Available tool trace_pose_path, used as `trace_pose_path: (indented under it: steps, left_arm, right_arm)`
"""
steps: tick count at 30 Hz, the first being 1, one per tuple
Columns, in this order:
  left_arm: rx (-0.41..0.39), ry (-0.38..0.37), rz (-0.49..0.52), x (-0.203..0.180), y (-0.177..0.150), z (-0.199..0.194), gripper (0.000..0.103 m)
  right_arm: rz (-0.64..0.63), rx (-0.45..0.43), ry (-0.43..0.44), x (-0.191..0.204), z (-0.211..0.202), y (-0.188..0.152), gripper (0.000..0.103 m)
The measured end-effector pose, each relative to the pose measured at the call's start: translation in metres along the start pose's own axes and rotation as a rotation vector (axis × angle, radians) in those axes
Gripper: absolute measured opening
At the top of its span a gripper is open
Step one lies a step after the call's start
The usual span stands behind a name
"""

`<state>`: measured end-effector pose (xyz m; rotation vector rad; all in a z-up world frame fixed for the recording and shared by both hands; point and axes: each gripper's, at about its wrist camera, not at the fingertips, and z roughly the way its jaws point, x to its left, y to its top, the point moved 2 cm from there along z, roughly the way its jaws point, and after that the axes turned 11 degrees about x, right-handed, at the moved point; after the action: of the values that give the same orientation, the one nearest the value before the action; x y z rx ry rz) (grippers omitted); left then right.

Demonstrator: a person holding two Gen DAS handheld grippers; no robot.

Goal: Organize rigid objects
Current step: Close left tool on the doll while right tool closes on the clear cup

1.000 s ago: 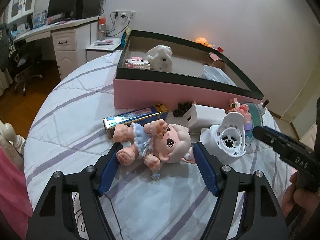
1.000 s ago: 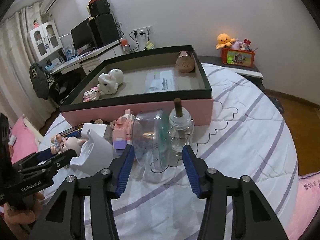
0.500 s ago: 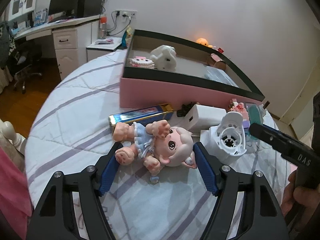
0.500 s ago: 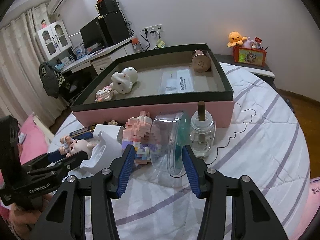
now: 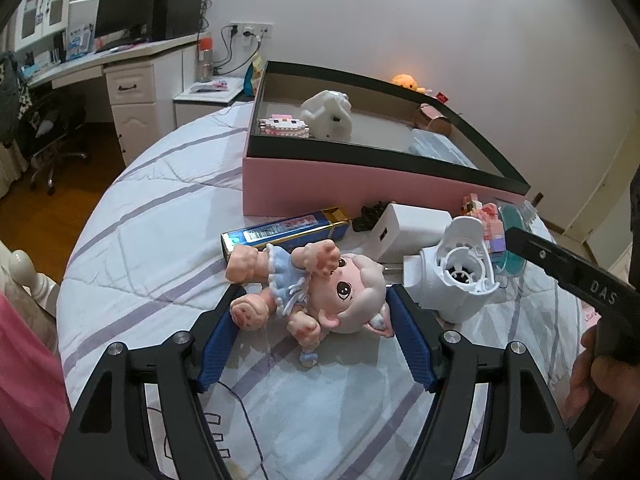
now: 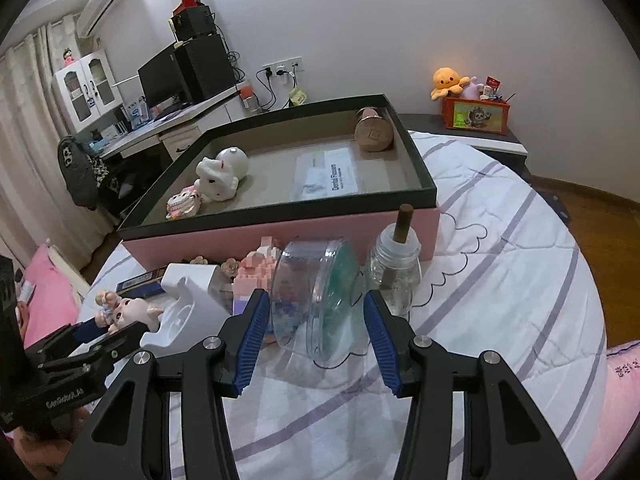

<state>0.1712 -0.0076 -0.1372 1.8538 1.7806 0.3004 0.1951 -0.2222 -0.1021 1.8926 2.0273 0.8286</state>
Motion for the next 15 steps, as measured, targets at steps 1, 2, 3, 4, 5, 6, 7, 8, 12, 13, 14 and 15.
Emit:
trace_pose_path:
  steps: [1, 2, 3, 4, 5, 6, 7, 8, 12, 13, 14, 15]
  left_arm:
    - [-0.001, -0.001, 0.001, 0.000, 0.000, -0.001, 0.073]
    - [-0.003, 0.001, 0.002, 0.001, -0.002, -0.003, 0.073]
    - [-0.004, 0.005, 0.001, 0.002, -0.002, -0.003, 0.073]
    - [-0.003, 0.007, -0.004, 0.003, -0.002, -0.003, 0.073]
    - [0.001, 0.006, -0.008, 0.003, -0.001, -0.001, 0.073]
    - [0.005, 0.007, -0.007, 0.003, 0.000, 0.000, 0.073]
    - [0.005, 0.010, -0.004, 0.002, 0.000, 0.001, 0.073]
    - [0.005, 0.013, 0.000, 0.001, 0.000, 0.001, 0.073]
    - [0.010, 0.005, -0.003, 0.003, 0.000, 0.002, 0.073]
    - [0.011, 0.002, -0.003, 0.003, 0.000, 0.002, 0.073]
    - [0.011, 0.002, -0.001, 0.004, 0.000, 0.002, 0.073]
    - [0.011, 0.004, 0.000, 0.003, 0.000, 0.002, 0.074]
  right_arm:
    - [0.001, 0.000, -0.007, 0.000, -0.001, 0.000, 0.050]
    - [0.000, 0.000, -0.012, -0.001, -0.001, -0.002, 0.050]
    - [-0.002, 0.002, -0.015, -0.001, 0.000, -0.003, 0.050]
    - [-0.011, 0.004, -0.008, 0.001, 0.000, -0.004, 0.050]
    - [-0.022, 0.006, 0.000, 0.003, 0.001, -0.003, 0.050]
    - [-0.038, 0.010, 0.008, 0.006, 0.001, -0.003, 0.050]
    - [-0.059, 0.018, 0.029, 0.012, 0.002, -0.001, 0.050]
    - [-0.066, 0.024, 0.043, 0.015, 0.003, -0.001, 0.050]
    - [-0.006, 0.014, 0.086, 0.002, 0.007, -0.001, 0.053]
    - [0.019, 0.002, 0.078, -0.004, 0.005, -0.002, 0.053]
    - [0.043, -0.005, 0.068, -0.010, 0.004, -0.002, 0.053]
    - [0.057, -0.002, 0.080, -0.014, 0.004, -0.003, 0.054]
